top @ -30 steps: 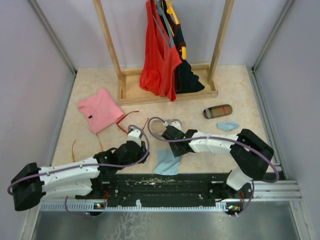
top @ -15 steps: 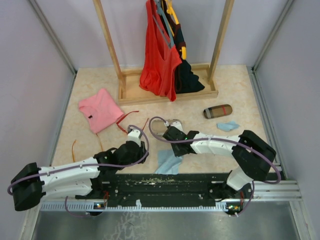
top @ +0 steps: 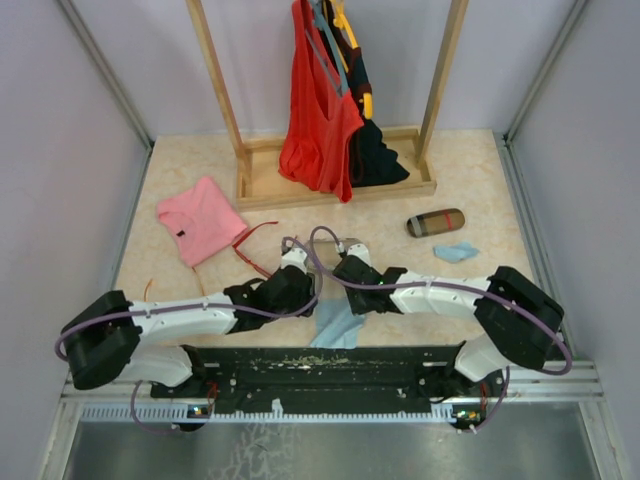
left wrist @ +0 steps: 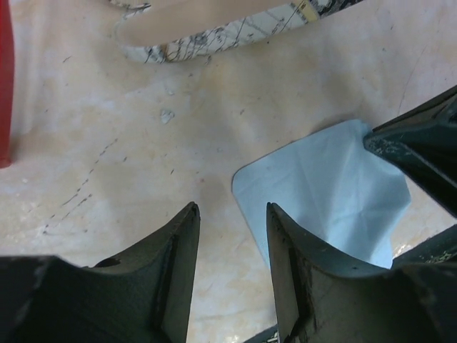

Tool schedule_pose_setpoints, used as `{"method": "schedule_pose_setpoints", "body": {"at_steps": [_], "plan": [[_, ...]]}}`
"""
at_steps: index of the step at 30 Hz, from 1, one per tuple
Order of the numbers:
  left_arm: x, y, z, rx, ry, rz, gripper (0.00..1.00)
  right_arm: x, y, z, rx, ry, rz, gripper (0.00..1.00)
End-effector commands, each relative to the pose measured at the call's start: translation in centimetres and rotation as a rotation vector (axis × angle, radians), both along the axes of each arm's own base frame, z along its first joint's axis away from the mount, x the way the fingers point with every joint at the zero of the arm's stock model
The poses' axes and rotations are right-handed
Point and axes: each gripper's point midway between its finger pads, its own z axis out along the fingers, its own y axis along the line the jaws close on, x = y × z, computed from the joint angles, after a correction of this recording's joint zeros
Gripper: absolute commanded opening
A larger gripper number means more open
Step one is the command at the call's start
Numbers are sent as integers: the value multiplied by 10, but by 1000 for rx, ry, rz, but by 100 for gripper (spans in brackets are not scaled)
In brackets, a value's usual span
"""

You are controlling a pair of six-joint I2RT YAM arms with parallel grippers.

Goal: Organize the sunglasses
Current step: Adjust the glasses cleaning cloth at the center of the board.

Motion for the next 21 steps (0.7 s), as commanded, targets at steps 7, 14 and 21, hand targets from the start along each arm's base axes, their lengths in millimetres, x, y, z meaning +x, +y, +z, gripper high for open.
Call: {"method": "schedule_pose_setpoints", "body": {"at_steps": [7, 14, 21], "plan": [[7, -27, -4, 49, 30, -41, 47, -19, -2, -17, 30, 71, -9, 0], [3, -22, -14, 122, 29, -27, 47, -25, -2, -26, 110, 116, -30, 0], [1, -23, -20, 151, 33, -38, 47, -24, -6, -25, 158, 123, -45, 0]]}}
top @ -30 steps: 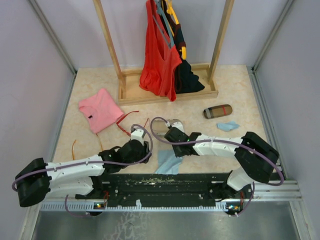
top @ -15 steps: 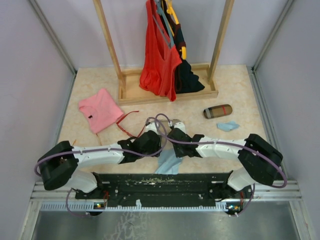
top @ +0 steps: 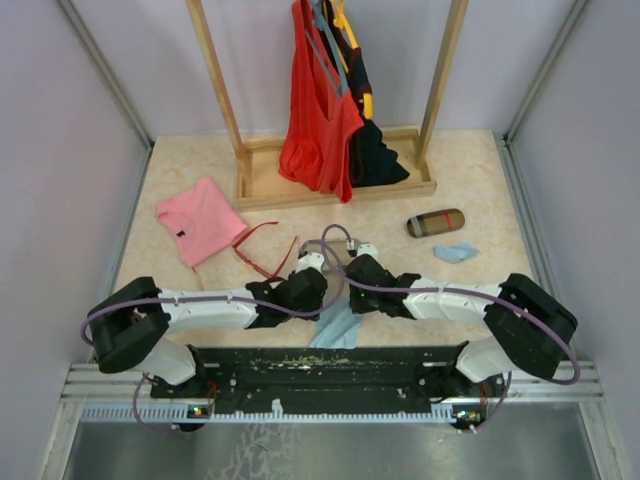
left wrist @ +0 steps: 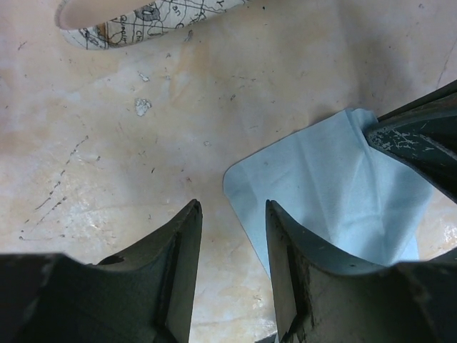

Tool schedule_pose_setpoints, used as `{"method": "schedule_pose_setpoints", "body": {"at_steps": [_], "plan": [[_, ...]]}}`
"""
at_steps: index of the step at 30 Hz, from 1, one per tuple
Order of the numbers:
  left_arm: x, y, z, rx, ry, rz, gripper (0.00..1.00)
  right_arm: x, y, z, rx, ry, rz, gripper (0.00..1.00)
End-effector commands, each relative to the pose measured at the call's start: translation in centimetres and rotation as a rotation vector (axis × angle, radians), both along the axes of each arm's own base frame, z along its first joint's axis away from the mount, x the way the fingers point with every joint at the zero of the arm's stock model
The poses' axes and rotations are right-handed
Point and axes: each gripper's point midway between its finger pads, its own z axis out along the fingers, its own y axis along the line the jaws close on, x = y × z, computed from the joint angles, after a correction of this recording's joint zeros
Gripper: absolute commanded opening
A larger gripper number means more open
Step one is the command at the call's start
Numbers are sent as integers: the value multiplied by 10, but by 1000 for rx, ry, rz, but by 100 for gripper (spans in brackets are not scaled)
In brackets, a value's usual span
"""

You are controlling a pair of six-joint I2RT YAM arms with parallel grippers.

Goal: Organize the sunglasses
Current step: Adjust the glasses cleaning cloth at the center of the board.

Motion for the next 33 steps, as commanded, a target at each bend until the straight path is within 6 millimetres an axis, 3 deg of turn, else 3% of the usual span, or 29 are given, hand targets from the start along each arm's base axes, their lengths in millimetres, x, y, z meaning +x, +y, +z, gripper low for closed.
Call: {"method": "schedule_pose_setpoints", "body": {"at_steps": [1, 17, 33], "plan": [[3, -6, 1, 24, -13, -9, 48, -26, -20, -25, -48, 116, 17, 0], [-1, -3, -20, 218, -25, -15, 39, -26, -23, -24, -48, 107, 14, 0], [-26, 2, -43, 272, 18, -47, 29, -27, -25, -23, -49, 102, 10, 0]]}}
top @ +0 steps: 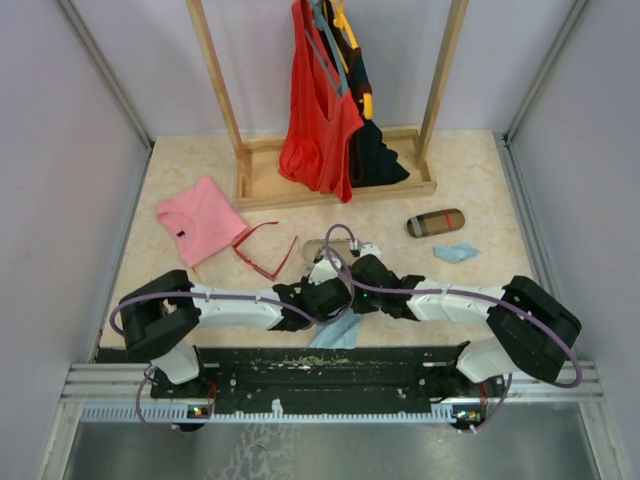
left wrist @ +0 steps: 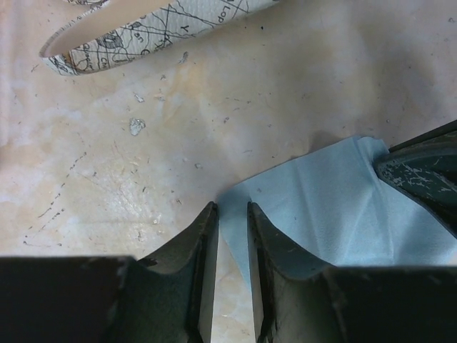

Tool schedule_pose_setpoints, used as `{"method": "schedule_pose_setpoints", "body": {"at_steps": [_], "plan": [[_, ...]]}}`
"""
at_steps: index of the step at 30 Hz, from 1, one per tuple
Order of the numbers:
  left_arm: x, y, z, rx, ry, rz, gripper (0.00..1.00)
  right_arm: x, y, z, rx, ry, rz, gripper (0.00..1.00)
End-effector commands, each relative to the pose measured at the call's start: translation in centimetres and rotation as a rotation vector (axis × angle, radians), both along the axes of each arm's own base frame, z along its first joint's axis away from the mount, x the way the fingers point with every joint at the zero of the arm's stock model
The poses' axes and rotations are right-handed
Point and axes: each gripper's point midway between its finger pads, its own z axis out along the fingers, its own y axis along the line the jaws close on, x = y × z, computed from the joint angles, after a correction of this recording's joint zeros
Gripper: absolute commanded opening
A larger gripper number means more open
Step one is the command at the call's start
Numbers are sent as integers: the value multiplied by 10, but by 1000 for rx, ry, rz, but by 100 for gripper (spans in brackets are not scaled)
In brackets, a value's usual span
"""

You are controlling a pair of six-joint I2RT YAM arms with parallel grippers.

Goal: Organize the sunglasses
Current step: Adjust the glasses cleaning cloth at the center of the board.

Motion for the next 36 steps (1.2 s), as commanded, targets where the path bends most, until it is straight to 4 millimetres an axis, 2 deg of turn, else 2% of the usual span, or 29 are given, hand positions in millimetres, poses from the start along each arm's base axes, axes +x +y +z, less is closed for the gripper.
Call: {"method": "schedule_pose_setpoints", "body": {"at_steps": [1, 5, 10, 15, 20, 25, 30, 36], "plan": [[-29, 14, -30, 103, 101, -69, 28, -26, -26, -24, -101, 98, 16, 0], [-36, 14, -33, 102, 112, -77, 25, -27, -25, -23, -97, 97, 15, 0], [-39, 19, -36, 105, 114, -74, 13, -27, -24, -23, -89, 97, 14, 0], [-29, 16, -24, 93, 67, -69, 1, -20, -17, -12, -56, 61, 23, 0], [-9, 9, -4, 58, 14, -68, 1, -1, -6, 15, -6, -45, 28, 0], [12, 8, 16, -15, -19, -76, 1, 15, -3, 33, 10, -128, 23, 0], [26, 8, 32, -86, -42, -103, 1, 27, -2, 43, 26, -179, 33, 0], [34, 9, 39, -95, -71, -127, 1, 39, 2, 50, 12, -234, 74, 0]]}}
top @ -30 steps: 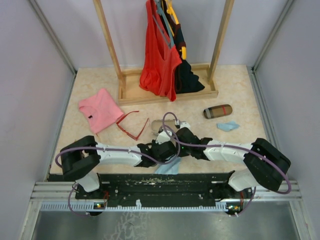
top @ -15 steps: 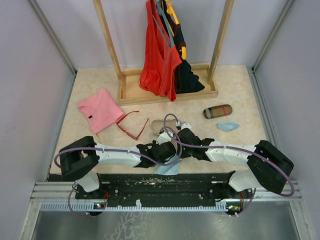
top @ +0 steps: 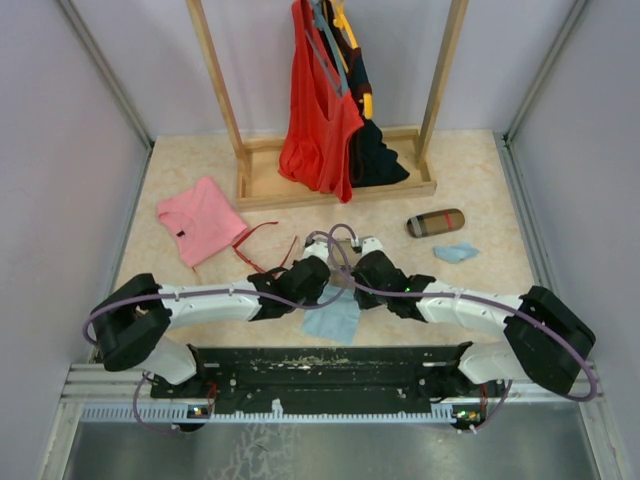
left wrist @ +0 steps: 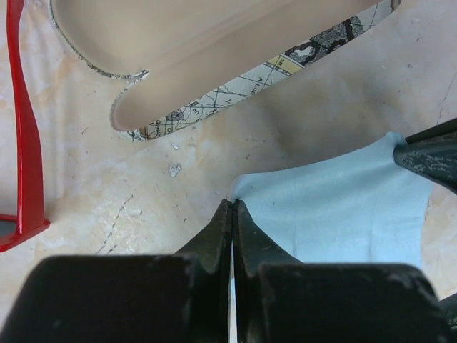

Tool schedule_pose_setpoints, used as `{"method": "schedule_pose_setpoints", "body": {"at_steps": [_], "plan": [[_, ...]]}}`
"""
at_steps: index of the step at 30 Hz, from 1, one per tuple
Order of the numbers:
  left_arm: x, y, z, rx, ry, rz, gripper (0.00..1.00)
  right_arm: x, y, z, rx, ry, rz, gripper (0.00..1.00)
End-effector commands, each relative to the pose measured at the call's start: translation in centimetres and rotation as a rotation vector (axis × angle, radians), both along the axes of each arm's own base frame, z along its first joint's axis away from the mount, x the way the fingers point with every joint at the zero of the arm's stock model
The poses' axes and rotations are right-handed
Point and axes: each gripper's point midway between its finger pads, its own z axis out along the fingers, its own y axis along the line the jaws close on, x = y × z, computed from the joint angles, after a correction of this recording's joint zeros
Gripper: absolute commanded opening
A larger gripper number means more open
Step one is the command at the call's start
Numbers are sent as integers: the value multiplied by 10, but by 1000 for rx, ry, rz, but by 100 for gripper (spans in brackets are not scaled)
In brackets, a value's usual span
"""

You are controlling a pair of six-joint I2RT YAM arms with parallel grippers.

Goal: Organize the sunglasses
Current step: Adjust the glasses cleaning cloth at the center of the board, then fold the glasses cleaning cloth at the center of the board.

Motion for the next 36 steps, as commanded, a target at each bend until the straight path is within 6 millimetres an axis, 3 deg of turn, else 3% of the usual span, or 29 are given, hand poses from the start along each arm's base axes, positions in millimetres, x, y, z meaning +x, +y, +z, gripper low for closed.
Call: {"method": "schedule_pose_setpoints", "body": {"at_steps": [1, 8, 17, 22, 36], "plan": [[4, -1, 5, -7, -28, -46, 1, 27, 13, 30, 24, -126, 32, 0], [6, 5, 7, -10, -54, -46, 1, 30, 13, 41, 26, -170, 57, 0], [3, 5, 6, -30, -70, -89, 1, 10, 16, 35, 61, -142, 150, 0], [7, 6, 6, -21, -103, -92, 1, 13, 4, 32, 31, -160, 98, 0], [2, 3, 13, -135, -166, -131, 1, 4, 12, 34, 87, -201, 182, 0]]}}
